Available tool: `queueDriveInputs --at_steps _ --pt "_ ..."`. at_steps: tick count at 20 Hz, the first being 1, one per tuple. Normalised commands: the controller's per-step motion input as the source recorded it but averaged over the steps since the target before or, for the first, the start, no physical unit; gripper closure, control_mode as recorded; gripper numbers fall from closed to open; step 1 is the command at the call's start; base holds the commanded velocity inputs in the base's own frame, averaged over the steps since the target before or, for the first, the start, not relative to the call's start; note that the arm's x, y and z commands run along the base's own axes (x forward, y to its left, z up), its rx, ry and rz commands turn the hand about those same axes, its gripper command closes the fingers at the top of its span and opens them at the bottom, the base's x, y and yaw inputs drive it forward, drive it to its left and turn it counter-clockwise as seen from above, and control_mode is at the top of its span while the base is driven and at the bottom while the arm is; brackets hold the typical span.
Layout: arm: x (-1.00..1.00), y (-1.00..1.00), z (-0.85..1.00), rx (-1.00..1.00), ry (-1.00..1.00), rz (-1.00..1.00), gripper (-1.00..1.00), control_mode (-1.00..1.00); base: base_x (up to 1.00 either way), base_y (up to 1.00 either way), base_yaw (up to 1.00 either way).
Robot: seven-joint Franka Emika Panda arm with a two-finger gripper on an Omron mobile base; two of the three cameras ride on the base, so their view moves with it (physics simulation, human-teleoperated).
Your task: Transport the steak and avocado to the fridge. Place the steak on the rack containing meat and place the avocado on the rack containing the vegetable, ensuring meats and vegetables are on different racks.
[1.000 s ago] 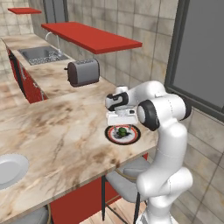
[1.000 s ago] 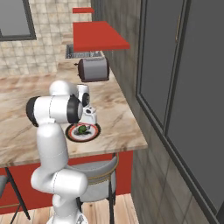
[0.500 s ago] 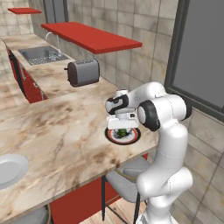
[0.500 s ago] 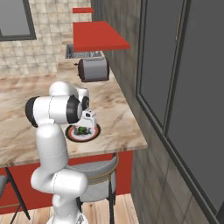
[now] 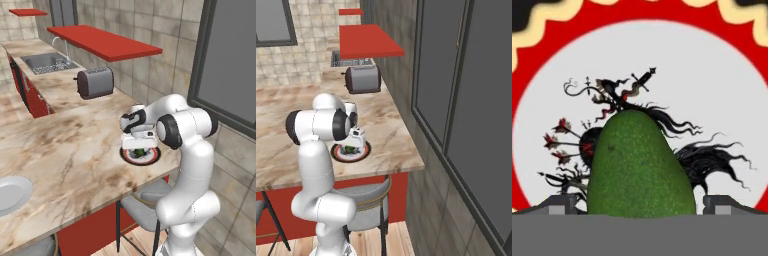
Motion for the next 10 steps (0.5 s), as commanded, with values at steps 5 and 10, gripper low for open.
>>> queueDriveInputs --at_steps 5,10 --pt "0.0 0.1 -0.18 0.0 0.0 0.0 1.0 -1.0 0.0 0.0 0.0" --pt "0.0 0.06 -0.18 0.0 0.0 0.0 1.0 -1.0 0.0 0.0 0.0"
